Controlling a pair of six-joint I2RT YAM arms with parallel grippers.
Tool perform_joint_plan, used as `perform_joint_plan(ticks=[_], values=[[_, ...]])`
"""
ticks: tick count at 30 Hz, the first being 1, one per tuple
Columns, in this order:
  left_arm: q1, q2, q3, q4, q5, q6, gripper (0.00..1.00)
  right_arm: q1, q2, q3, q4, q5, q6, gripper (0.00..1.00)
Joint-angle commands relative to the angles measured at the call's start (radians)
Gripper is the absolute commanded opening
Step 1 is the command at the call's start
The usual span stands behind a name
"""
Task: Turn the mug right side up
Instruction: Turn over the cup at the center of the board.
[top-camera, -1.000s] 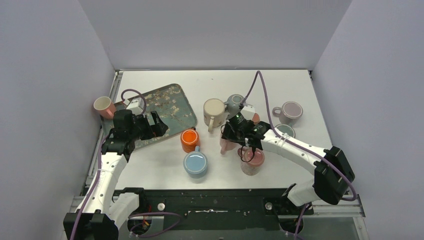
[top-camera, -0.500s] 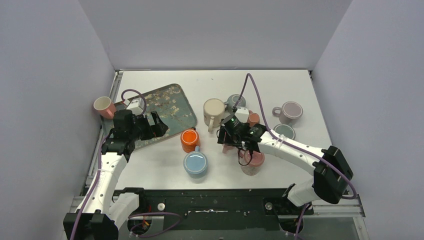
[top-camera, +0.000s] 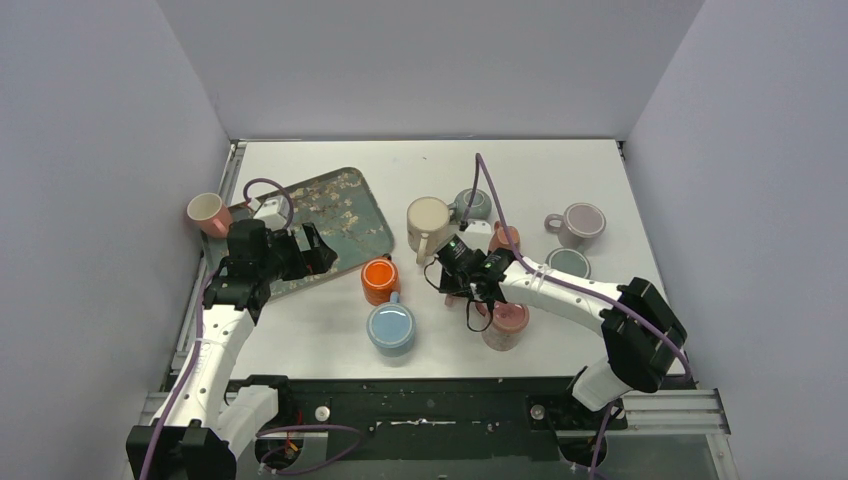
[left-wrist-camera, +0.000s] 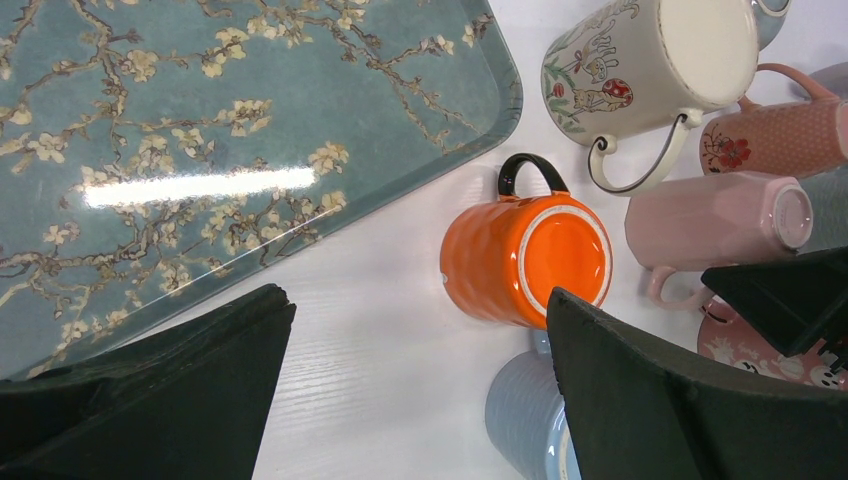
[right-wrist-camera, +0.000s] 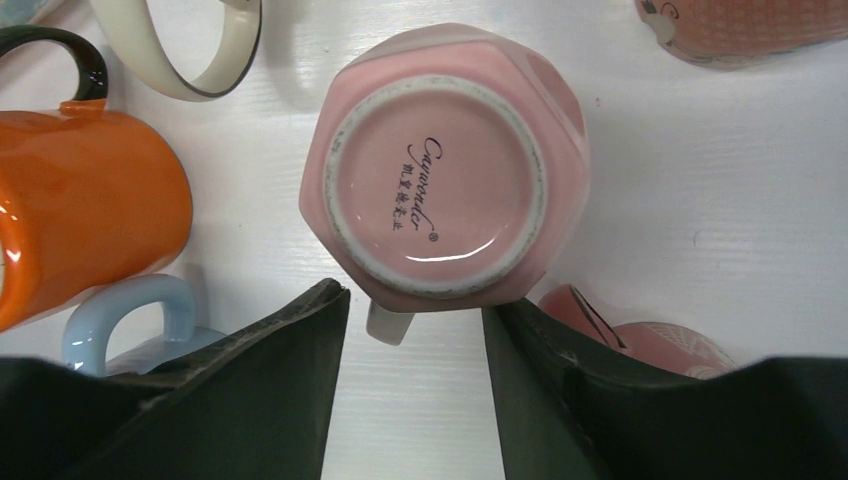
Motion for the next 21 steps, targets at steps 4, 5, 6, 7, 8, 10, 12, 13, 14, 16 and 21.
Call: perform_joint_plan(ticks=[4,5,6,7,8,10,12,13,14,16,21], values=[[-0.005,-0.019,0.031,0.011,-0.004,0.014,0.97,0.020,-0.020,0.001,-0.038,0.126,-0.007,0.36],[-0.005,-0.019,0.029,0.010,-0.004,0.015,0.97,0.025,-0.024,0.000,-0.045,0.135,-0.005,0.35],[-0.005,-0.019,0.028,0.011,-0.004,0.015,0.97,0.026,-0.027,0.000,-0.047,0.139,-0.004,0.35],[-0.005,-0.019,0.028,0.011,-0.004,0.015,0.97,0.027,-0.028,0.000,-0.048,0.137,-0.004,0.34],[-0.006,-0.019,0.030,0.008,-0.005,0.015,0.97,0.028,-0.029,0.000,-0.043,0.133,-0.006,0.35],[-0.007,-0.016,0.029,0.008,-0.004,0.015,0.97,0.028,-0.025,0.000,-0.031,0.129,-0.010,0.35],[-0.007,-0.017,0.031,0.008,-0.003,0.015,0.97,0.028,-0.011,0.008,-0.027,0.128,-0.014,0.37],[-0.007,-0.016,0.031,0.008,-0.003,0.015,0.97,0.026,-0.002,0.015,-0.029,0.128,-0.015,0.38],[-0.007,-0.017,0.030,0.007,-0.003,0.015,0.97,0.026,0.007,0.022,-0.029,0.130,-0.015,0.39],[-0.008,-0.020,0.029,0.005,-0.004,0.014,0.97,0.026,0.020,0.029,-0.028,0.130,-0.014,0.40],[-0.010,-0.026,0.030,0.005,-0.006,0.015,0.97,0.024,0.050,0.023,-0.003,0.124,-0.012,0.41]])
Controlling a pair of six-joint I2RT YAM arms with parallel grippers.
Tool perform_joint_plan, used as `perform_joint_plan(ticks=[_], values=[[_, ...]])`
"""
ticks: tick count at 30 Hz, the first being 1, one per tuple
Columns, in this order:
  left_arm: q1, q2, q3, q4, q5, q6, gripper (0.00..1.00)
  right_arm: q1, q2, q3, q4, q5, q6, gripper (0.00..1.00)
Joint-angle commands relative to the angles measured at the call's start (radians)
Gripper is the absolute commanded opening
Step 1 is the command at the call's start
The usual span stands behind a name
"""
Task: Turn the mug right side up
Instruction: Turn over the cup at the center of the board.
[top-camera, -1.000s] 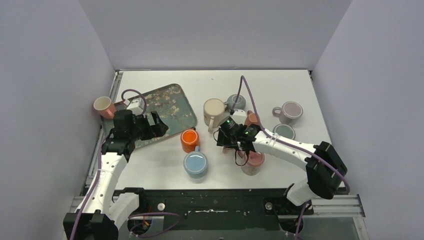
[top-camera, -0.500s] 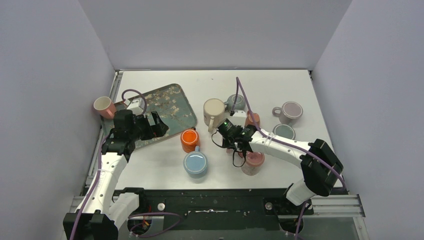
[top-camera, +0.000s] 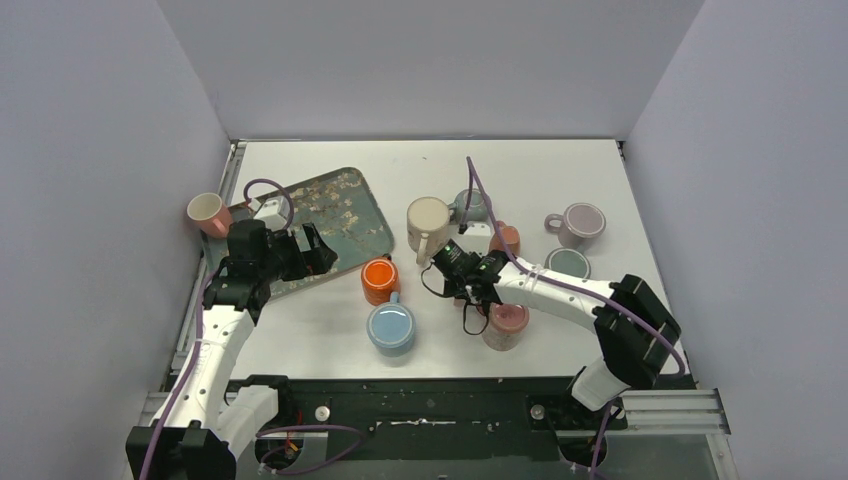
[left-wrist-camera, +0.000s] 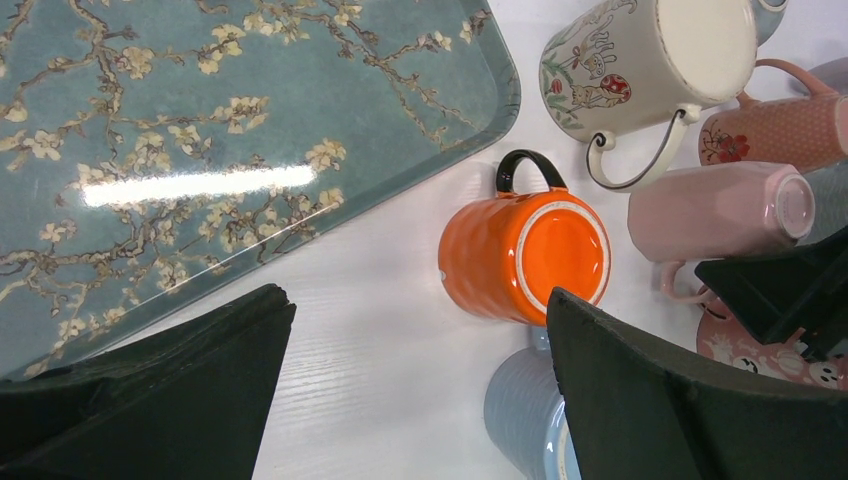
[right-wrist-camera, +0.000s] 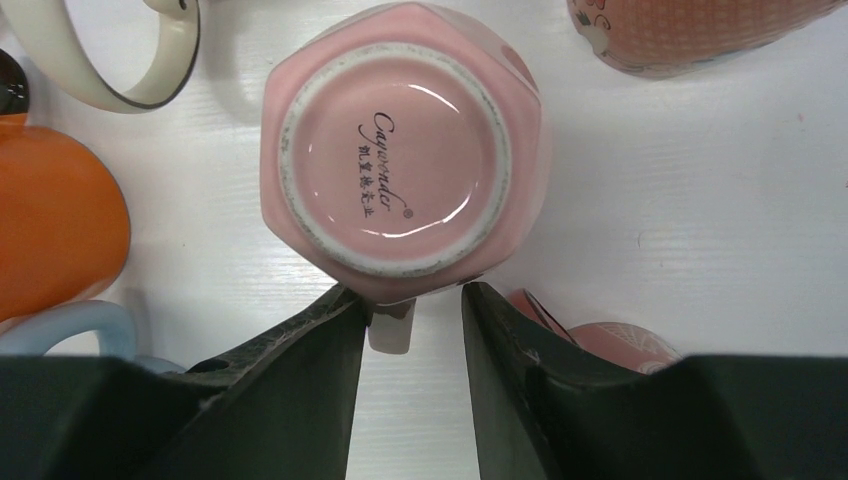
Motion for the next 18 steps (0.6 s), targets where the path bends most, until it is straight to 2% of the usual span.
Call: perform_joint_plan(ticks=[1,11,18], values=[[-0.006,-0.023,0.029,0.011,-0.006,0.015,0.97,0.005,0.027,0.023,0.035,0.033,-0.008,0.41],[-0.006,-0.017,0.031,0.012,-0.006,0.015,0.97,0.007,0.053,0.037,0.054,0.056,-0.037,0.34],[-0.006,-0.038,0.035,0.009,-0.023,0.016,0.97,0.007,0.050,0.028,0.058,0.068,-0.054,0.09]])
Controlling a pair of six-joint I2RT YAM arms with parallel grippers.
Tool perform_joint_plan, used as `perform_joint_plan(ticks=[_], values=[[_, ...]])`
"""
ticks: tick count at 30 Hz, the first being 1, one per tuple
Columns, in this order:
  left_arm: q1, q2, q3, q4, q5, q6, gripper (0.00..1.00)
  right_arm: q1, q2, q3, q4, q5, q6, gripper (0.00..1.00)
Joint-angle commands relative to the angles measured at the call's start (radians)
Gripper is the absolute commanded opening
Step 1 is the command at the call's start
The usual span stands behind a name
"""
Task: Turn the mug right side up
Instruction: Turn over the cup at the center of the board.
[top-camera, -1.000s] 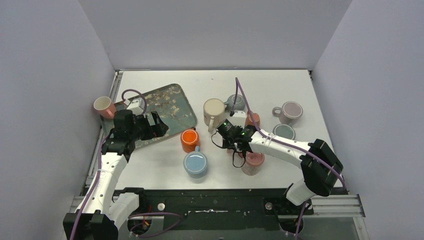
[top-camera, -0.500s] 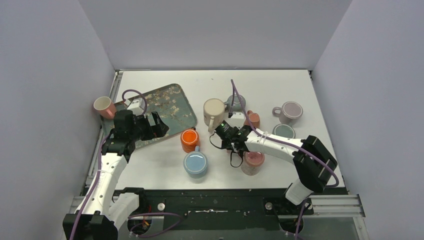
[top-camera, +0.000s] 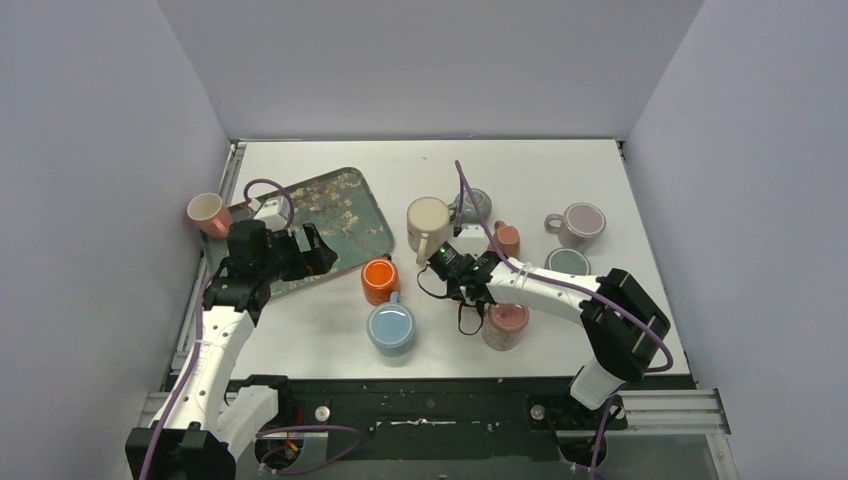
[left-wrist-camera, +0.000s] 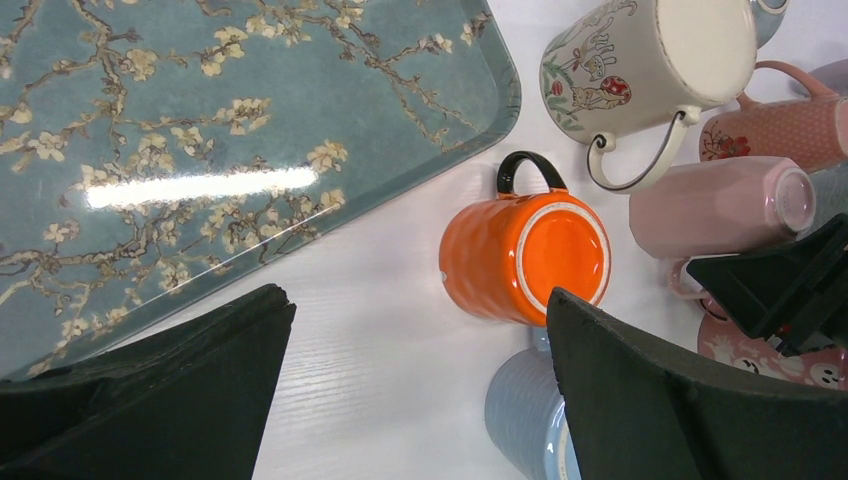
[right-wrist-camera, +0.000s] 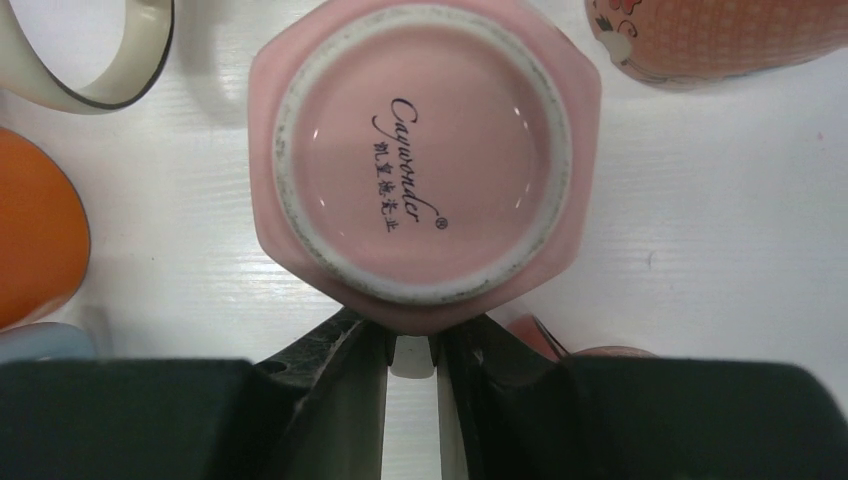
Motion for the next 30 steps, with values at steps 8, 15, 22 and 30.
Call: perform_joint_plan(ticks=[8,15,22,30], values=[[-0.003,-0.050,0.038,0.000,-0.054,0.017,0.97,0.011,-0.070,0.003,0.058,0.049,-0.050,0.00],[-0.003,-0.044,0.057,-0.021,-0.048,0.028,0.97,0.012,-0.160,-0.025,0.073,0.070,-0.057,0.00],[-0.003,-0.090,0.040,0.006,0.015,-0.011,0.97,0.013,-0.303,-0.100,0.140,0.080,-0.077,0.00],[-0.003,-0.150,0.034,0.092,0.264,-0.155,0.93,0.014,-0.542,-0.176,0.263,0.007,-0.069,0.00]])
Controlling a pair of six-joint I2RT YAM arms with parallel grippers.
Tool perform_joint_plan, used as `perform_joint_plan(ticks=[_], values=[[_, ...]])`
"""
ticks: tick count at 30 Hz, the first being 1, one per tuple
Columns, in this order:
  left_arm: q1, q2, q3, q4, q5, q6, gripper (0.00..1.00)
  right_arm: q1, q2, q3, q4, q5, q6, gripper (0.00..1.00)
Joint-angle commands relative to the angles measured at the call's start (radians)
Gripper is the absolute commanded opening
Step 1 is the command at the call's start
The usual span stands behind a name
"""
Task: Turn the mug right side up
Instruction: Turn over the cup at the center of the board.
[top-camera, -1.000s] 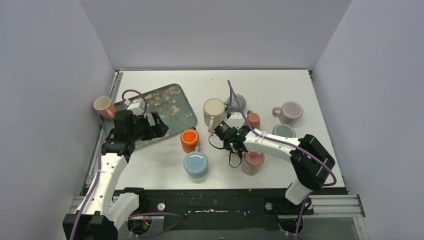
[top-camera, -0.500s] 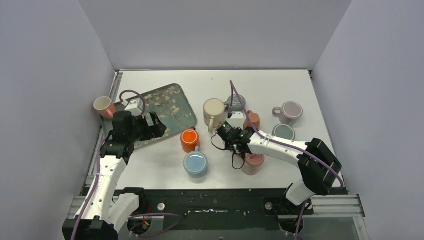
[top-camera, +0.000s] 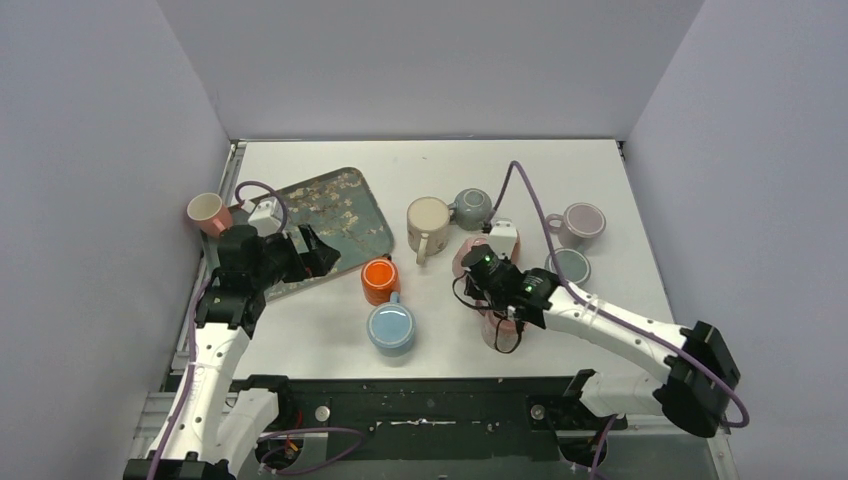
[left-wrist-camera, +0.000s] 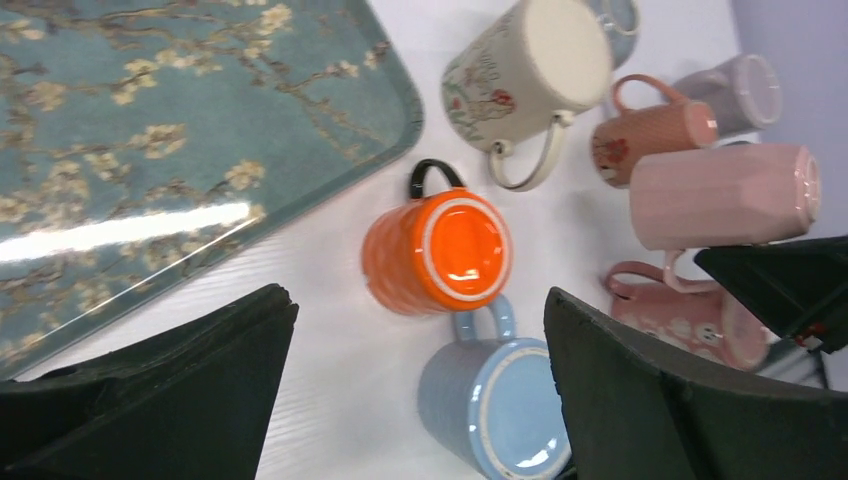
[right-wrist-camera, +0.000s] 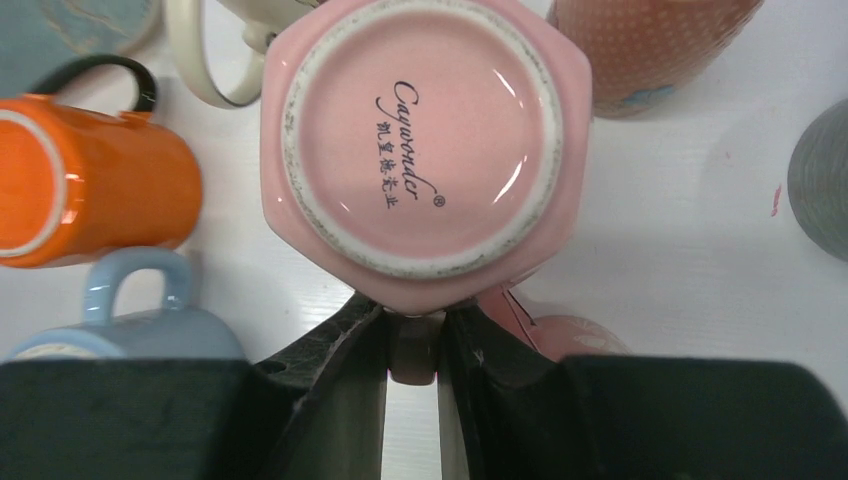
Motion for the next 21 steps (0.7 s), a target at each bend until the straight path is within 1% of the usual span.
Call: perform_joint_plan(ticks=[1,4,8,13,15,17,18,21], values=[[-0.003,-0.052,0.025,0.120,0.203,-0.119,0.92,0.008,-0.177,-0.031,0.225,-0.009,-0.001,0.00],[-0.003,-0.089,0.003,0.204,0.284,-0.206,0.90,0.009,-0.286,-0.105,0.376,-0.073,0.001,0.00],[-0.003,-0.134,-0.037,0.339,0.365,-0.347,0.86,0.010,-0.373,-0.160,0.568,-0.145,0.016,0.00],[-0.004,-0.180,-0.105,0.563,0.450,-0.540,0.81,0.009,-0.378,-0.158,0.734,-0.213,0.041,0.00],[-0.004,-0.190,-0.132,0.651,0.488,-0.615,0.81,0.010,-0.382,-0.170,0.804,-0.241,0.078,0.00],[-0.005,-0.184,-0.160,0.748,0.536,-0.681,0.81,0.010,-0.395,-0.215,0.934,-0.259,0.099,0.00],[-0.005,-0.176,-0.174,0.789,0.553,-0.707,0.80,0.009,-0.400,-0.238,1.026,-0.271,0.111,0.00],[-0.005,-0.163,-0.203,0.899,0.571,-0.769,0.79,0.009,-0.382,-0.247,1.148,-0.299,0.134,0.00]])
